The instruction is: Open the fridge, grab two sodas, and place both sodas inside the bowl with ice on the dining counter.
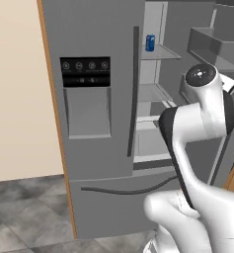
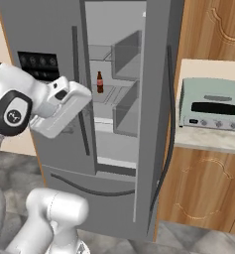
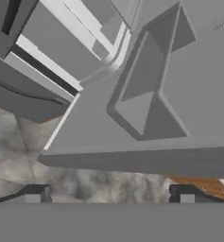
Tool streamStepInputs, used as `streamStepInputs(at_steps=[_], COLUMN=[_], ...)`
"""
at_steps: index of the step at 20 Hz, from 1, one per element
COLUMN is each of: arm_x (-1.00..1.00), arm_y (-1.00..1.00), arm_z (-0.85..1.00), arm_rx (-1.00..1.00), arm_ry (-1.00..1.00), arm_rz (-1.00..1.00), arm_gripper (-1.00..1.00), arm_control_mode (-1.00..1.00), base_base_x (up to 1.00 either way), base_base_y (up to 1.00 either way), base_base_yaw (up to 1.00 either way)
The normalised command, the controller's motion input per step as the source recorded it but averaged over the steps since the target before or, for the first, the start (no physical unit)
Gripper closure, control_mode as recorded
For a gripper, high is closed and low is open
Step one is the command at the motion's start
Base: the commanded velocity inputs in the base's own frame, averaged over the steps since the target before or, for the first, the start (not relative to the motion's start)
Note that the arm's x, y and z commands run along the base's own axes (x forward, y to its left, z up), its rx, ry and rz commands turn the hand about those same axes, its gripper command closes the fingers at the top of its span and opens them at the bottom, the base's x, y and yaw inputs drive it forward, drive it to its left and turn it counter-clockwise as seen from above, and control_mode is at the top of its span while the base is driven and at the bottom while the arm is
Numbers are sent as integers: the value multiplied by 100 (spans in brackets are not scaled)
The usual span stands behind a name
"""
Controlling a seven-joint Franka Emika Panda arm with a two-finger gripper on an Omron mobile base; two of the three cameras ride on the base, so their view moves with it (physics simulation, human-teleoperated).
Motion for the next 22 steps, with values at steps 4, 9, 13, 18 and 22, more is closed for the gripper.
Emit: streamStepInputs(at_steps=[4,9,13,18,22], arm_x=[-1,4,37,61,76], arm_y=[96,76,34,1,3], arm_z=[-35,-22,4,18,5], arm_rx=[30,35,32,21,14], arm_ry=[-21,-25,-20,-1,0], arm_rz=[1,0,-3,-3,-1], arm_gripper=[-100,-100,-100,-100,-100], arm_control_mode=[-100,-100,-100,-100,-100], base_base_x=[0,0,0,0,0], base_base_y=[0,0,0,0,0], base_base_yaw=[0,0,0,0,0])
